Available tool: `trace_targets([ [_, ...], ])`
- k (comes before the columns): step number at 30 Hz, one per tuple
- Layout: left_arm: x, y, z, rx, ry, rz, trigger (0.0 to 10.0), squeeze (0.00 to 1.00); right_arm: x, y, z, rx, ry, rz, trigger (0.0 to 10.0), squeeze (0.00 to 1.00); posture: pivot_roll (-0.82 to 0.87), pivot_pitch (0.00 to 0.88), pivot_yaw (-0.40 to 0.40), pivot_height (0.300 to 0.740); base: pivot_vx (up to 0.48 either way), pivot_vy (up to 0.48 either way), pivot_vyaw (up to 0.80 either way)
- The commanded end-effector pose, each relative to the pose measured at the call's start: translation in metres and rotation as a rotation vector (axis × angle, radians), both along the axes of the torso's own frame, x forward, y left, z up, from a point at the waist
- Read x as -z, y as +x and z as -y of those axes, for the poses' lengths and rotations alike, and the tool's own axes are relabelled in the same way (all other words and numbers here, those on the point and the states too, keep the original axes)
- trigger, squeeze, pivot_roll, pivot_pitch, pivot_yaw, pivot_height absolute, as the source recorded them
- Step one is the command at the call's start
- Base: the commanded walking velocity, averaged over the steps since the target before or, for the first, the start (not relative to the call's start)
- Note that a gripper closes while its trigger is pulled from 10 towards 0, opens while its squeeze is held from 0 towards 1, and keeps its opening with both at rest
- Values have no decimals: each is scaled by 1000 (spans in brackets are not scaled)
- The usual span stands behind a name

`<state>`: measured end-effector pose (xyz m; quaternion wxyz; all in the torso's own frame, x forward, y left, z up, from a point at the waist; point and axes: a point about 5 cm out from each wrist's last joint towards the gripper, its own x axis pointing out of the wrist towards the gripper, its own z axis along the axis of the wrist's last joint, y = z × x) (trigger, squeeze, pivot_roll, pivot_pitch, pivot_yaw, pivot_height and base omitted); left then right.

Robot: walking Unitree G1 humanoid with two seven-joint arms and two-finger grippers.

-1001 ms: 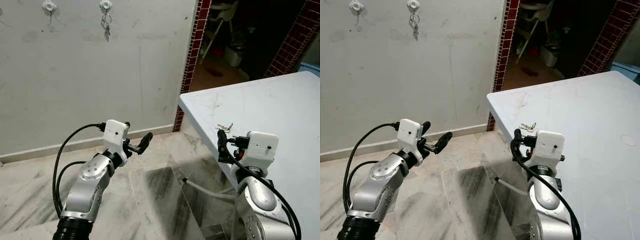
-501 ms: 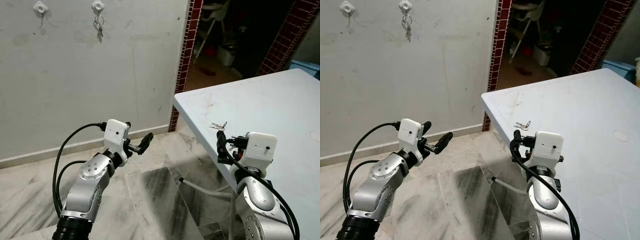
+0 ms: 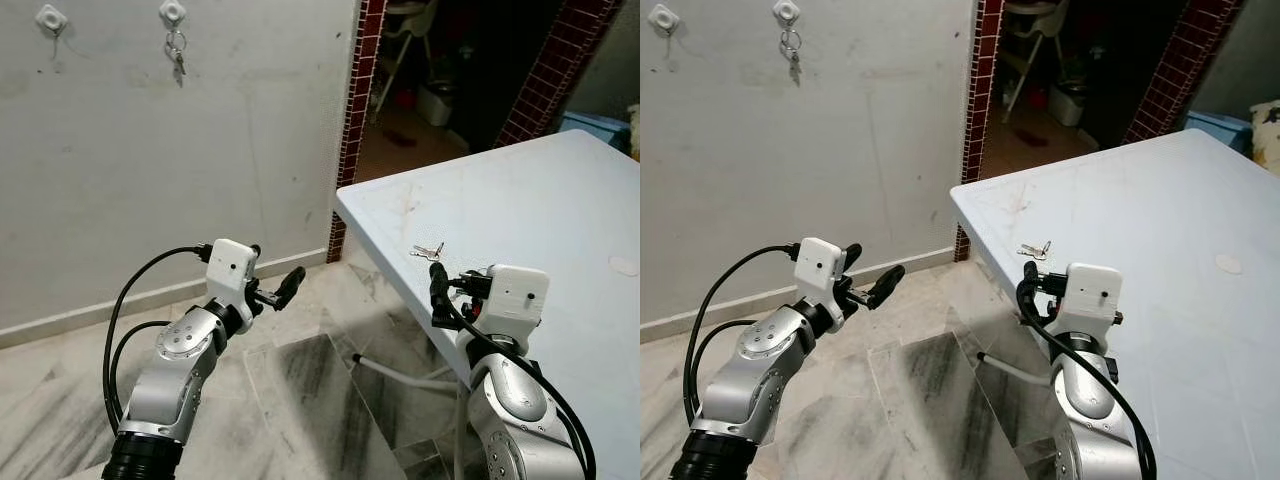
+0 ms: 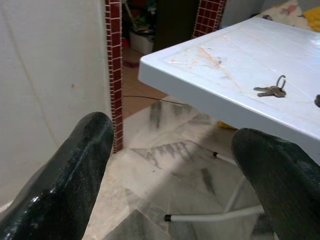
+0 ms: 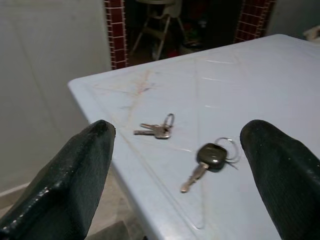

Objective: Hang keys on a hook

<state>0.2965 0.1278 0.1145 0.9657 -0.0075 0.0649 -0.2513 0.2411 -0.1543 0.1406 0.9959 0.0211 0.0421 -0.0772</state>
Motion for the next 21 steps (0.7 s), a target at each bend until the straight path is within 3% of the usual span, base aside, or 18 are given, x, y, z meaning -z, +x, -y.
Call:
trace_targets([
  [1,-2,0,2,11,12,4,10000,0,1,-1,1,12,6,-4,10000,0,28,0,-42,740,0,0,-800],
  [21,-1,0,-1,-3,18,-13,10000,0,2,1,-2,-7,2,0,10000,0,36,0,-42,740,0,0,-800],
])
